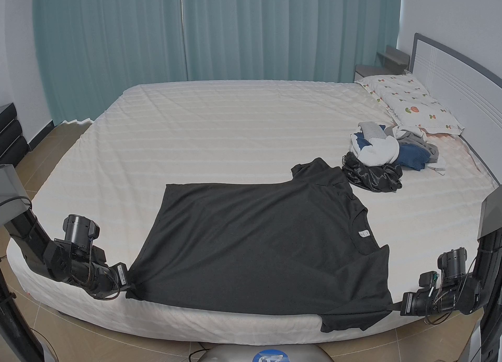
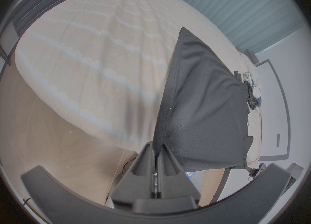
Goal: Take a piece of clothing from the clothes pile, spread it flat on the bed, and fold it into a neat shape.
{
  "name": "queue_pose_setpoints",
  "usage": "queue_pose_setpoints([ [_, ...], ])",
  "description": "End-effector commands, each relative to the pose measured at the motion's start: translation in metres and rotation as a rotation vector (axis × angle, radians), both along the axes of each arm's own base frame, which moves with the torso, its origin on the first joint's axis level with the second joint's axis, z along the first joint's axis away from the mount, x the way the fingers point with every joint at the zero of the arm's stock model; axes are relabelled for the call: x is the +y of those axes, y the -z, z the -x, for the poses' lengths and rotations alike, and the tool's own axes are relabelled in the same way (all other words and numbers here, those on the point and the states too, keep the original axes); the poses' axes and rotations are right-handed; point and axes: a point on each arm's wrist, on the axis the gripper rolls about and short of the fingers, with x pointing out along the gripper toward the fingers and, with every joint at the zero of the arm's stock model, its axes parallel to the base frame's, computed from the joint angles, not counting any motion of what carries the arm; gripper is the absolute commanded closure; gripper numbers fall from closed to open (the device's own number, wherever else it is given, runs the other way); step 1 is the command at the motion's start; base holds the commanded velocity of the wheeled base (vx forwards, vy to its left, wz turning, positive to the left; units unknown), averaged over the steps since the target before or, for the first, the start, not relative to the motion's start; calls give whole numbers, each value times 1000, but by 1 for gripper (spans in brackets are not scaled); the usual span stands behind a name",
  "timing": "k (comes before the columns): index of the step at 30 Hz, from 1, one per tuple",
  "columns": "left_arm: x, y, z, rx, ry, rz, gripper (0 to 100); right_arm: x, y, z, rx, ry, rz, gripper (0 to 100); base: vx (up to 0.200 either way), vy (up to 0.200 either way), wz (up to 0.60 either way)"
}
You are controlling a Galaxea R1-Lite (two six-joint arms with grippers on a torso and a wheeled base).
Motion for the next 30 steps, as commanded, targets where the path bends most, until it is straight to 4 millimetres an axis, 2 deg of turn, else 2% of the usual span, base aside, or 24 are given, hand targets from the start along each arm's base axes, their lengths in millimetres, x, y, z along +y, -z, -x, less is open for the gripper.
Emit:
queue_pose_setpoints([
  [1, 0, -1, 3, 24, 15, -30, 100, 0, -18, 8, -48, -24, 17, 100, 0, 0, 0],
  [5, 0, 0, 7, 72, 28, -80, 100, 2, -26, 17, -24, -48, 27, 100, 0, 0, 0],
  [13, -1, 1, 9, 84, 35, -82, 100, 3, -26, 22, 7, -61, 34, 100, 0, 0, 0],
  [22, -1, -4, 24, 180, 133, -130, 100, 3, -33, 32, 24, -98, 62, 100, 0, 0, 0],
  [30, 0, -6, 18, 168, 134, -129, 100, 3, -39, 24, -42, -104, 60, 100, 0, 0, 0],
])
